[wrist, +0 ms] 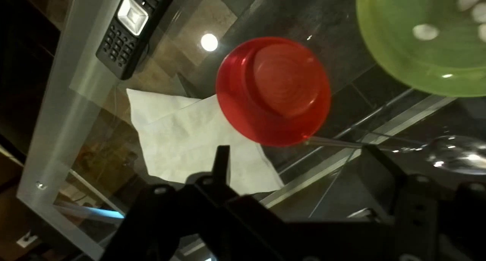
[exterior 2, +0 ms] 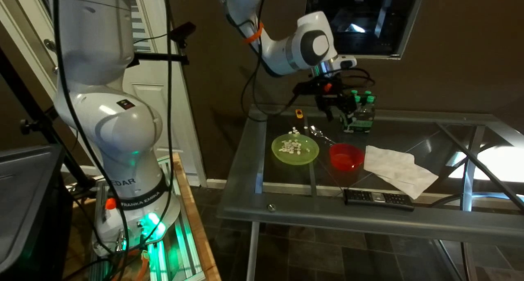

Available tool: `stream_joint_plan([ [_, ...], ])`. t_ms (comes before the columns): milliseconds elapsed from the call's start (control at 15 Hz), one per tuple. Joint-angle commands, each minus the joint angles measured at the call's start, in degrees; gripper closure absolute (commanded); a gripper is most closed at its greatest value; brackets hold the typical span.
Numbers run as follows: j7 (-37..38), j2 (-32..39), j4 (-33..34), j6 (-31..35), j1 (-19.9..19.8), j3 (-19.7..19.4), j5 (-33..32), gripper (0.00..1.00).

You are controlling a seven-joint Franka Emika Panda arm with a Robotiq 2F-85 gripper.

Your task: Pick up the red bowl from the counter and pour it's contents on the yellow bowl

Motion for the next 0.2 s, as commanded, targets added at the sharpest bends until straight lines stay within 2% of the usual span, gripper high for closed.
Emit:
stream_joint_plan([
  [0,-6.7,-12.7,-7.5,-6.0,-8.4,14.3,1.9,0.00],
  [67,-1.2,-6.2,-2.4,-4.7,-11.4,15.7,-1.8,0.01],
  [133,-2.4,-8.3,-3.6,-5.6,-12.9,18.7,-1.0,0.00],
])
